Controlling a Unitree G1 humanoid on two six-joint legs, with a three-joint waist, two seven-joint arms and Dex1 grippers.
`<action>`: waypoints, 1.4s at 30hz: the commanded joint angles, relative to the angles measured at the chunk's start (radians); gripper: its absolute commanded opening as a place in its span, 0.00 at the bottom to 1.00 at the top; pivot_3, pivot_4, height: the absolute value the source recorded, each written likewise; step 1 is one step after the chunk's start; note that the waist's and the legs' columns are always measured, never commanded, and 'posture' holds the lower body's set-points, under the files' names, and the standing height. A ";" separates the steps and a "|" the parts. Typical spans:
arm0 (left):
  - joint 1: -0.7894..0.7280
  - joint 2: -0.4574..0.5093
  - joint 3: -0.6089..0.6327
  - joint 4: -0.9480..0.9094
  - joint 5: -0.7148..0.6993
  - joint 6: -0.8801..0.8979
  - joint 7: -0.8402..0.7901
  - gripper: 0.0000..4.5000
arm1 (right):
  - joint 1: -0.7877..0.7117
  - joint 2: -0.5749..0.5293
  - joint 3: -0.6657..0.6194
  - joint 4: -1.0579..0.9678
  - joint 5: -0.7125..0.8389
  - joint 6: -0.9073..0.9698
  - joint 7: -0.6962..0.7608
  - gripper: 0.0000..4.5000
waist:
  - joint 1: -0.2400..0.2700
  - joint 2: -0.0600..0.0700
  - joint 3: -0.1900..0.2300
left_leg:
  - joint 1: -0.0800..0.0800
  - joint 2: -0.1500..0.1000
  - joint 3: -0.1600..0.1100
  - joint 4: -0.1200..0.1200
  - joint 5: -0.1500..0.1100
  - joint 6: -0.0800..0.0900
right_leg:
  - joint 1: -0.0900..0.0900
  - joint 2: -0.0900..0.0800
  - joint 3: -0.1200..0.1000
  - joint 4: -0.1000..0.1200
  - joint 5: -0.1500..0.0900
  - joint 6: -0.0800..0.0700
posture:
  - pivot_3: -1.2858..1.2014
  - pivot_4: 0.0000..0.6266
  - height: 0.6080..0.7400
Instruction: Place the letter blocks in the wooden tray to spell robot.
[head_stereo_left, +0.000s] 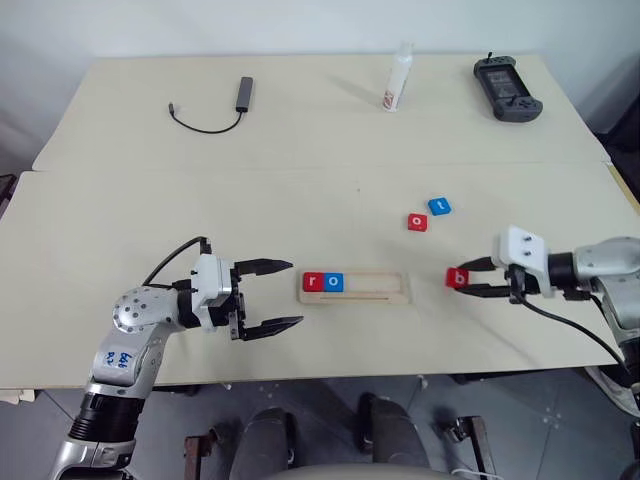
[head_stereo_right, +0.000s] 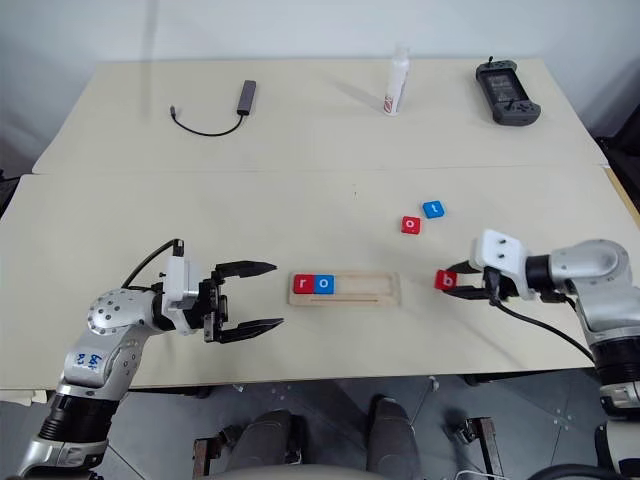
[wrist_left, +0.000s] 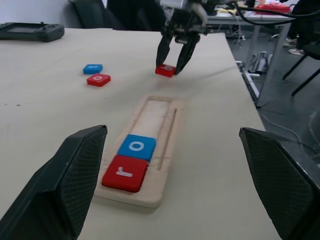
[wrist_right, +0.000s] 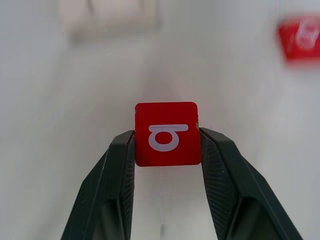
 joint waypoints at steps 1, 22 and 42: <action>0.037 -0.002 0.037 -0.003 0.010 -0.027 0.036 1.00 | -0.053 0.033 0.032 -0.242 0.095 0.226 -0.012 0.33 | 0.002 0.000 0.000 | 0.000 0.000 0.000 0.000 0.000 0.000 | 0.000 0.000 0.000 0.000 0.000 0.000 | 0.52 0.24 1.00; 0.177 0.008 0.100 -0.104 0.019 -0.036 0.157 1.00 | -0.186 0.266 0.296 -0.281 -0.058 0.398 -0.169 0.33 | 0.002 0.000 0.000 | -0.003 -0.001 -0.002 0.000 -0.001 0.000 | -0.001 -0.001 -0.002 -0.001 0.000 -0.001 | 0.52 0.24 1.00; 0.154 0.002 0.079 -0.080 0.023 -0.044 0.159 1.00 | 0.019 0.167 -0.070 -0.322 0.090 0.351 -0.209 1.00 | 0.015 -0.001 0.000 | -0.003 -0.002 -0.002 -0.001 -0.001 0.001 | -0.001 -0.001 -0.002 -0.001 0.000 -0.001 | 0.52 0.24 1.00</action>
